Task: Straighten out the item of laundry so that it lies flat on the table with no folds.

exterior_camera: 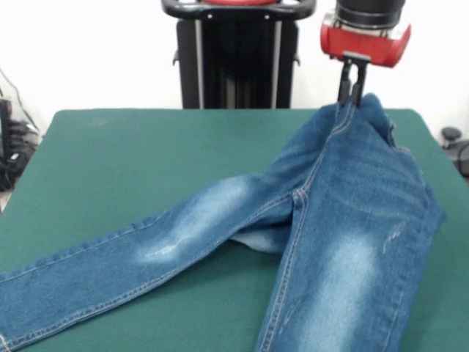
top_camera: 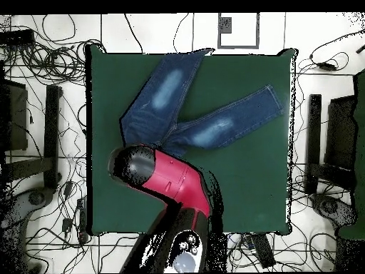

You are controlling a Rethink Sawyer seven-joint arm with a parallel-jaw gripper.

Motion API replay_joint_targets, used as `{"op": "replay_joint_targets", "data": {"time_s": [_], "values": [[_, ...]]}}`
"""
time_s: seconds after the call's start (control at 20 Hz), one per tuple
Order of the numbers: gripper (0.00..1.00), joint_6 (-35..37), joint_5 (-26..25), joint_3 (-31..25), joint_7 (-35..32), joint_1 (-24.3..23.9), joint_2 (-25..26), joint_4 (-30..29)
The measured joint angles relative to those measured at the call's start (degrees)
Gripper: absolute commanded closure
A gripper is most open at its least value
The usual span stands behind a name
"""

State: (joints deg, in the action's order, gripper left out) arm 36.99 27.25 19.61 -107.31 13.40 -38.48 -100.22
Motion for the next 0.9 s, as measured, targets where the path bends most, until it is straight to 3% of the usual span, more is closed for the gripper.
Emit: {"op": "replay_joint_targets", "data": {"time_s": [0.6,0.9], "values": [[1.00,8.0,0.0,3.3,0.0,3.1,-1.3,0.5],[1.00,8.5,0.0,3.8,0.0,3.9,-1.1,0.6]]}}
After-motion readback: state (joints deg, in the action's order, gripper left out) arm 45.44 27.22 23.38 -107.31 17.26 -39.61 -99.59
